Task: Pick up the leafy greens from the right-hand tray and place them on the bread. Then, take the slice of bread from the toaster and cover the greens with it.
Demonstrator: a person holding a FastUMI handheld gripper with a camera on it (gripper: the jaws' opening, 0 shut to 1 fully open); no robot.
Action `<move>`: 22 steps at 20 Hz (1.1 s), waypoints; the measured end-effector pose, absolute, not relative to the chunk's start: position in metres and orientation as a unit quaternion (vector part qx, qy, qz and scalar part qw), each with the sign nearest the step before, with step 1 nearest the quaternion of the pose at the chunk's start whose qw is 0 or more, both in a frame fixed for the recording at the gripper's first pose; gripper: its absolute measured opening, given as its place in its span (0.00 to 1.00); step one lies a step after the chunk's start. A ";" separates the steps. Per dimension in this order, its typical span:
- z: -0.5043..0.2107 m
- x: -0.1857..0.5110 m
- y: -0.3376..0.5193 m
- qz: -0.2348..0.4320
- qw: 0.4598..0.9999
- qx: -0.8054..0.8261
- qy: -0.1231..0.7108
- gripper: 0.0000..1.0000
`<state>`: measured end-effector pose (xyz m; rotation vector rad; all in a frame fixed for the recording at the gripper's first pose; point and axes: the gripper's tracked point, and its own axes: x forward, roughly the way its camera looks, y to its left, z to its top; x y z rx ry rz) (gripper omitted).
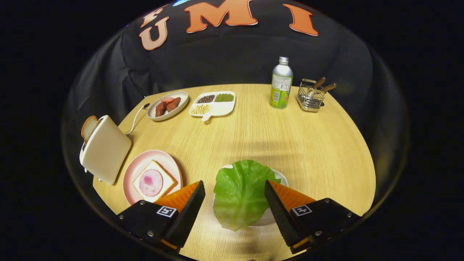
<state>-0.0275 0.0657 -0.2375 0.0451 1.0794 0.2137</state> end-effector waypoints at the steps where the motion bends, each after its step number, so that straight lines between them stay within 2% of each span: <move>1: -0.242 -0.028 0.064 0.100 0.847 0.015 0.522 0.99; 11: -0.291 -0.023 0.054 0.072 0.814 0.009 0.576 0.97; 21: -0.302 -0.025 0.050 0.075 0.804 -0.020 0.590 0.76; 22: -0.302 -0.024 0.051 0.076 0.805 -0.021 0.588 0.67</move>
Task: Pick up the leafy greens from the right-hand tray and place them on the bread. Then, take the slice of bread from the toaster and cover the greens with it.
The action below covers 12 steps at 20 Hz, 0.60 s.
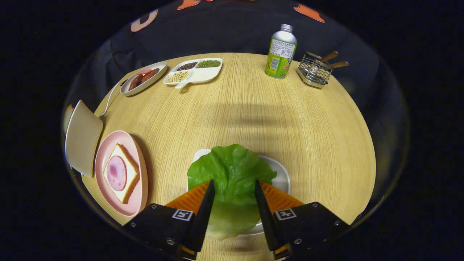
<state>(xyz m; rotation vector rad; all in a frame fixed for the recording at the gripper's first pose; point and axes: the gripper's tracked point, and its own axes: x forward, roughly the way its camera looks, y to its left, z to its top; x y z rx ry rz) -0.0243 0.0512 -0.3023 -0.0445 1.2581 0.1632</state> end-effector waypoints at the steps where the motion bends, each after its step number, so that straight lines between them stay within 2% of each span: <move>1: -0.302 -0.024 0.052 0.081 0.808 -0.022 0.583 0.59; 6: -0.301 -0.020 0.057 0.104 0.815 -0.034 0.568 0.15; 8: -0.301 -0.021 0.059 0.107 0.813 -0.028 0.571 0.08; 12: -0.296 -0.023 0.060 0.111 0.810 -0.006 0.575 0.07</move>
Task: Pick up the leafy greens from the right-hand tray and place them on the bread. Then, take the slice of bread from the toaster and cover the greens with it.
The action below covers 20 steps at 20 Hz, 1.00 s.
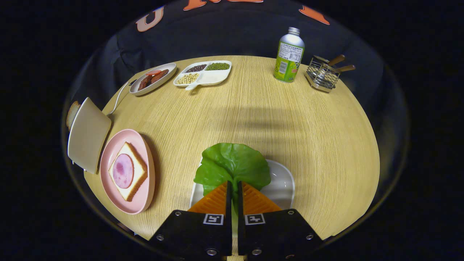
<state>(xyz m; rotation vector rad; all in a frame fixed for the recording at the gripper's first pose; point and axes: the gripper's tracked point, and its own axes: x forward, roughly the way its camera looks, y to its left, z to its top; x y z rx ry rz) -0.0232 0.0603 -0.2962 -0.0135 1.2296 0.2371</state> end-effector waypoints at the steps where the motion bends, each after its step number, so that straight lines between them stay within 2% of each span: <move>1: -0.293 -0.023 0.061 0.111 0.812 -0.002 0.573 0.07; 11: -0.240 -0.011 0.086 0.142 0.840 0.029 0.523 0.07; 20: -0.190 -0.021 0.147 0.216 0.845 0.033 0.488 0.07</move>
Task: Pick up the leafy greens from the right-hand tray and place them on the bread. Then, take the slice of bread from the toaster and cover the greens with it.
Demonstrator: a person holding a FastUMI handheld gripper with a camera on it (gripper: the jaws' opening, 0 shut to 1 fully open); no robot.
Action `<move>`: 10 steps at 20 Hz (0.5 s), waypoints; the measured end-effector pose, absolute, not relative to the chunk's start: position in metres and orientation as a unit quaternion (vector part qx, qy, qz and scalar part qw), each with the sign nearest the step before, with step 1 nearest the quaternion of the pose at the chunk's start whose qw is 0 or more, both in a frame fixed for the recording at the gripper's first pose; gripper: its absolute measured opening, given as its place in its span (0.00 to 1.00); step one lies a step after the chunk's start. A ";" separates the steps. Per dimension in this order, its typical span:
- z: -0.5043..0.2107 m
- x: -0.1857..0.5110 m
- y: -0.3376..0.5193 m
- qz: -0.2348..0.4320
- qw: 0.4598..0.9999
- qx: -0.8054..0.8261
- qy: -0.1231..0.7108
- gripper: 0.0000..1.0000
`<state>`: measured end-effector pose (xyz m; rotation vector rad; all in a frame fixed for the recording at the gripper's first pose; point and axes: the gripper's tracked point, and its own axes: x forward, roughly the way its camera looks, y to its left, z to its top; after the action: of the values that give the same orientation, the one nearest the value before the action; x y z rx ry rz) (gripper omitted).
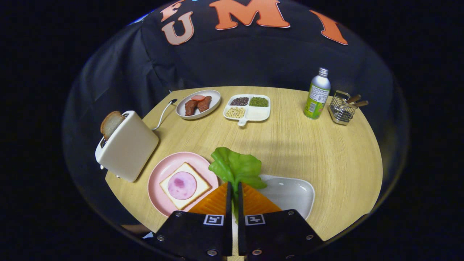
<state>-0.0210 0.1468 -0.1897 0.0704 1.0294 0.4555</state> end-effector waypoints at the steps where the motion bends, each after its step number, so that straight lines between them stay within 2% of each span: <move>1: -0.186 -0.023 0.155 0.225 0.845 0.033 0.484 0.07; 10: -0.166 -0.040 0.222 0.294 0.837 0.010 0.462 0.07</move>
<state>-0.0402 0.2219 -0.1659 0.0217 0.9774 0.6226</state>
